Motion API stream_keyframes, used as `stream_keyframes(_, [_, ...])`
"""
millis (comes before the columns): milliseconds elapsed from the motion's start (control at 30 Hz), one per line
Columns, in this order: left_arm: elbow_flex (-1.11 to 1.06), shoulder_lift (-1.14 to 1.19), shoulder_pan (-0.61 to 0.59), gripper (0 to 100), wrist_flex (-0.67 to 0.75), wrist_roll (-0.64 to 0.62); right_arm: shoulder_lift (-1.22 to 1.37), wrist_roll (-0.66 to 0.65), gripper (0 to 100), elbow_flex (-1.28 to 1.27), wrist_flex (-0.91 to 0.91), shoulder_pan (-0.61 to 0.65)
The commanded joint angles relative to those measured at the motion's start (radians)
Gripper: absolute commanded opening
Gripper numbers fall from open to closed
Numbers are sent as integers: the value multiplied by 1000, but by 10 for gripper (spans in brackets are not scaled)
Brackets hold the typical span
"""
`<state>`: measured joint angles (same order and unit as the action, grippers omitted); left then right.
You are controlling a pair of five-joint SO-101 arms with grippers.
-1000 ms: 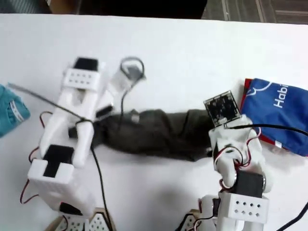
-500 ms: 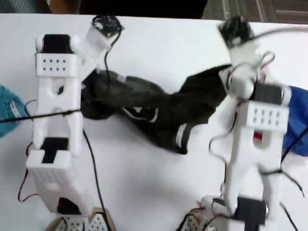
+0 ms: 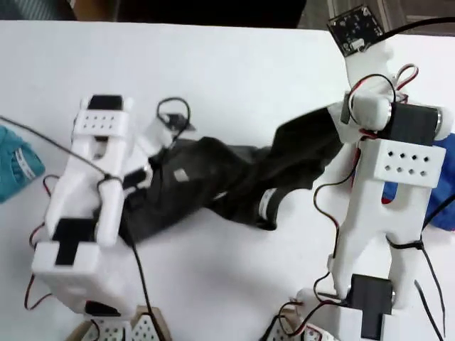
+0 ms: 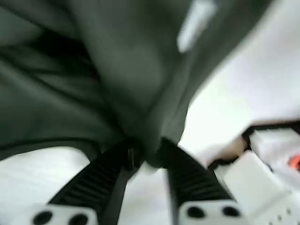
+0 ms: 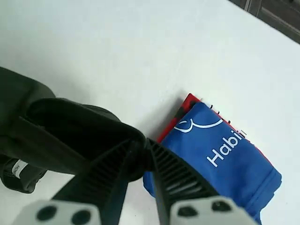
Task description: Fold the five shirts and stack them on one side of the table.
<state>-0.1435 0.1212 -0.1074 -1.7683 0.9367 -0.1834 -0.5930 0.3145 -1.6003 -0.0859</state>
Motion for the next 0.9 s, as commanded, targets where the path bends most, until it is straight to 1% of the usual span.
stream_keyframes(0, [-127, -178, -11, 229, -18, 87, 2, -2, 21, 46, -51, -1])
stream_keyframes(100, [-242, -276, -14, 229, -18, 189, 2, -2, 21, 46, -71, -2])
stream_keyframes(167, [-288, -321, -14, 229, -17, 230, 2, -2, 21, 46, -71, -2])
stream_keyframes(333, [-251, -330, -5, 229, -5, 236, 2, -2, 21, 46, -70, 2])
stream_keyframes(400, [-243, -330, 12, 229, 34, 192, 2, -2, 21, 46, -70, 2])
stream_keyframes(533, [-254, -328, 51, 229, 199, 48, 2, 5, 21, 46, -70, 5])
stream_keyframes(600, [-255, -321, 63, 229, 259, -15, 2, 6, 21, 46, -70, 5])
stream_keyframes(767, [-243, -193, 78, 229, 324, -38, 2, 6, 21, 44, -71, 1])
stream_keyframes(867, [-189, -101, 74, 229, 353, -106, 2, 6, 21, 44, -73, -1])
